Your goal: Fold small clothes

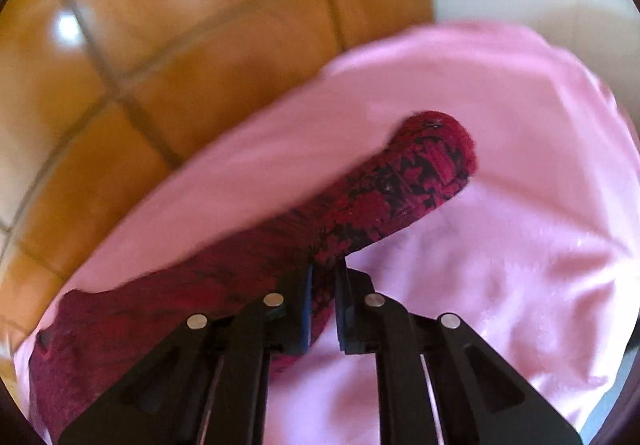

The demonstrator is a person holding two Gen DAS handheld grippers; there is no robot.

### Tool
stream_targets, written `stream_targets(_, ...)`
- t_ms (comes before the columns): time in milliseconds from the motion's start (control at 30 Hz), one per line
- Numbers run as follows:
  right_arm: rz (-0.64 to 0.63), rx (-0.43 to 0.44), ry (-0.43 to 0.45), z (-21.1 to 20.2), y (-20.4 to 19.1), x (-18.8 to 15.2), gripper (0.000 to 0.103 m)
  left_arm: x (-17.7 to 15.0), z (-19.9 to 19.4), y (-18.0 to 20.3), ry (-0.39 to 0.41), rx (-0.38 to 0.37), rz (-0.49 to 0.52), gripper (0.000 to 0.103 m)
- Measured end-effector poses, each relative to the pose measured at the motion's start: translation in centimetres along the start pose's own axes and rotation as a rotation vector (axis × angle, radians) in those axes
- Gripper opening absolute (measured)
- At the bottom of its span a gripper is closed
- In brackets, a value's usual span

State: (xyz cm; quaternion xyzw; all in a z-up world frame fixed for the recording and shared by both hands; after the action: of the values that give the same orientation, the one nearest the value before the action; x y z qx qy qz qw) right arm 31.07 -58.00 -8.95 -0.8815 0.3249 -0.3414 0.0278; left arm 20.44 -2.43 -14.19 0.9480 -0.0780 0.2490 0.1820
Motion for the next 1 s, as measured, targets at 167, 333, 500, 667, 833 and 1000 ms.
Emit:
stream_targets(167,-0.167,0.116,0.03,-3.2,-8.1,-0.8,0.008,0.4,-1.2,-1.0,0.012,-0.036,-0.066,0.043)
stream_targets(333,-0.373,0.223,-0.021,-3.6,-18.9,-5.7,0.008,1.0,-2.9,-2.5,0.048,-0.064,-0.131,0.057)
stream_targets(500,-0.548,0.322,-0.127,-2.5,-28.7,-13.1,0.008,2.2,-4.0,-4.4,0.064,-0.096,-0.203,0.057)
stream_targets(667,-0.726,0.358,-0.245,-0.8,-36.5,-21.6,0.008,3.7,-4.6,-5.7,0.082,-0.13,-0.247,0.057)
stream_targets(833,-0.819,0.351,-0.257,-0.1,-38.6,-25.4,0.022,6.1,-4.7,-6.7,0.092,-0.164,-0.283,0.057)
stream_targets(1000,-0.81,0.454,-0.232,-3.4,-36.1,-24.9,0.059,9.4,-3.7,-6.7,0.095,-0.195,-0.302,0.057)
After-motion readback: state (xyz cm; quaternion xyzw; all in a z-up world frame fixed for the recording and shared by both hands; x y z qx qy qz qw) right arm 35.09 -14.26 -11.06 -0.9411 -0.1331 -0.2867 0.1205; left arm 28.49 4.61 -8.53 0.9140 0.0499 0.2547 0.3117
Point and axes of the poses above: each gripper's, at about its wrist camera, not at the fingertips, and z roughly the way its jaws point, y to its right, x to its top, the point moved 6 cm from there along z, roughly the way its jaws point, and after that the axes turned 5 degrees about -y, right-handed, at the moved point
